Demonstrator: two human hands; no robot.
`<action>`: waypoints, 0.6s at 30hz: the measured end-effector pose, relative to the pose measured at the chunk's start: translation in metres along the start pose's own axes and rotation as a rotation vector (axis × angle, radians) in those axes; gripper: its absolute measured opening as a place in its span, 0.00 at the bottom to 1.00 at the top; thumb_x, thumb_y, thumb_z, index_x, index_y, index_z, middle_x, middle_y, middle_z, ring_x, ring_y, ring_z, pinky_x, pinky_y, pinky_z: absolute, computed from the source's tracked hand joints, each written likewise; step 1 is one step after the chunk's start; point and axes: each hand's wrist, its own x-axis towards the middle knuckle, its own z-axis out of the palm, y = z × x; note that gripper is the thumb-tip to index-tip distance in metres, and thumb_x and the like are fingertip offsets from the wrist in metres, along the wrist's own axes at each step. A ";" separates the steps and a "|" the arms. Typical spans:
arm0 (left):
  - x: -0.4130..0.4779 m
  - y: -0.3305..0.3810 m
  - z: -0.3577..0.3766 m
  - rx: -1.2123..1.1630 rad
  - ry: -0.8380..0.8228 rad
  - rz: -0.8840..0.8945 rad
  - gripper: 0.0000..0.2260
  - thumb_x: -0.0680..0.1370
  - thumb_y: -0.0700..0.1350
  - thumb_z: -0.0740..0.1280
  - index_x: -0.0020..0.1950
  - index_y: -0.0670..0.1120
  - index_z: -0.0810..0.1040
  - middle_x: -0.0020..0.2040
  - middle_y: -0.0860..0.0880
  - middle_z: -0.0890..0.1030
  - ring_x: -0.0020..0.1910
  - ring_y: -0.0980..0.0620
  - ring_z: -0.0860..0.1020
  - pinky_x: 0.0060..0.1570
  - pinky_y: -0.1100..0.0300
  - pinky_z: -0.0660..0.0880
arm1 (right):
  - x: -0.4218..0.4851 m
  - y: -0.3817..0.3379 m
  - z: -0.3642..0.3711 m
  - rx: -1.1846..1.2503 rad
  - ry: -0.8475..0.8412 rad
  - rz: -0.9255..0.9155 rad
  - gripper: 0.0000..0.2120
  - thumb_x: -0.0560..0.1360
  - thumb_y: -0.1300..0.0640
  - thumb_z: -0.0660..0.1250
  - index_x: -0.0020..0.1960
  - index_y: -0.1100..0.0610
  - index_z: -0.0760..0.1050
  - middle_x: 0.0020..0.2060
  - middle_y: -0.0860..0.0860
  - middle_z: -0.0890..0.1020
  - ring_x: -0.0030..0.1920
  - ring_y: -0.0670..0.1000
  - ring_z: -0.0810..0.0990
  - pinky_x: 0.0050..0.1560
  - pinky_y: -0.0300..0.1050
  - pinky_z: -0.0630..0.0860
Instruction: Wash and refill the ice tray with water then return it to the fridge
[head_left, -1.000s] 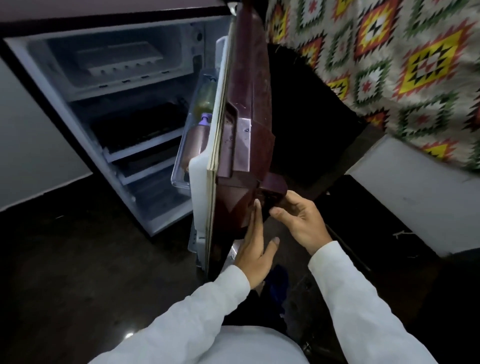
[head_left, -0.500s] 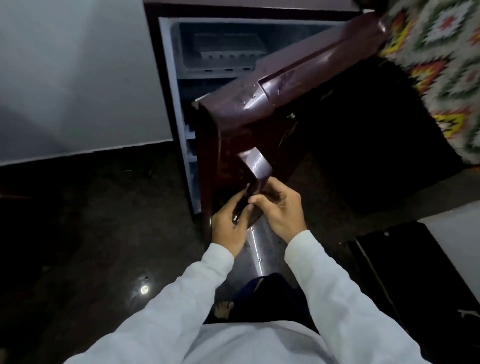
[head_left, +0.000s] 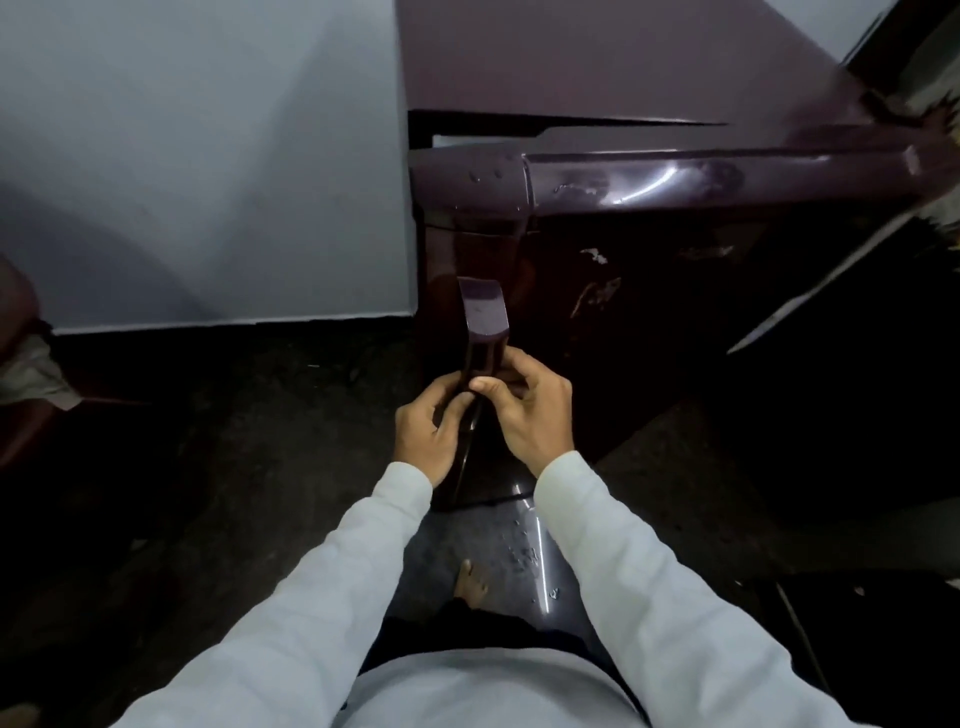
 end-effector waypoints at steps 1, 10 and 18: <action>0.009 -0.002 -0.003 -0.001 -0.006 0.007 0.11 0.81 0.42 0.67 0.63 0.46 0.81 0.52 0.56 0.85 0.54 0.60 0.82 0.58 0.64 0.77 | 0.008 0.001 0.005 -0.002 0.003 -0.003 0.16 0.73 0.64 0.74 0.60 0.60 0.82 0.50 0.52 0.85 0.49 0.40 0.83 0.50 0.33 0.78; 0.039 -0.014 -0.014 0.042 -0.085 0.075 0.12 0.80 0.40 0.68 0.63 0.42 0.81 0.51 0.52 0.85 0.51 0.64 0.82 0.54 0.69 0.76 | 0.025 0.006 0.021 -0.051 0.080 0.025 0.14 0.72 0.62 0.75 0.57 0.61 0.83 0.47 0.52 0.86 0.47 0.47 0.85 0.51 0.42 0.81; 0.000 -0.034 -0.012 0.170 0.082 0.196 0.12 0.81 0.41 0.64 0.61 0.39 0.81 0.57 0.47 0.82 0.55 0.62 0.75 0.58 0.67 0.74 | -0.006 0.008 0.036 -0.250 0.239 -0.040 0.14 0.78 0.56 0.71 0.63 0.58 0.79 0.53 0.51 0.84 0.52 0.46 0.83 0.56 0.42 0.80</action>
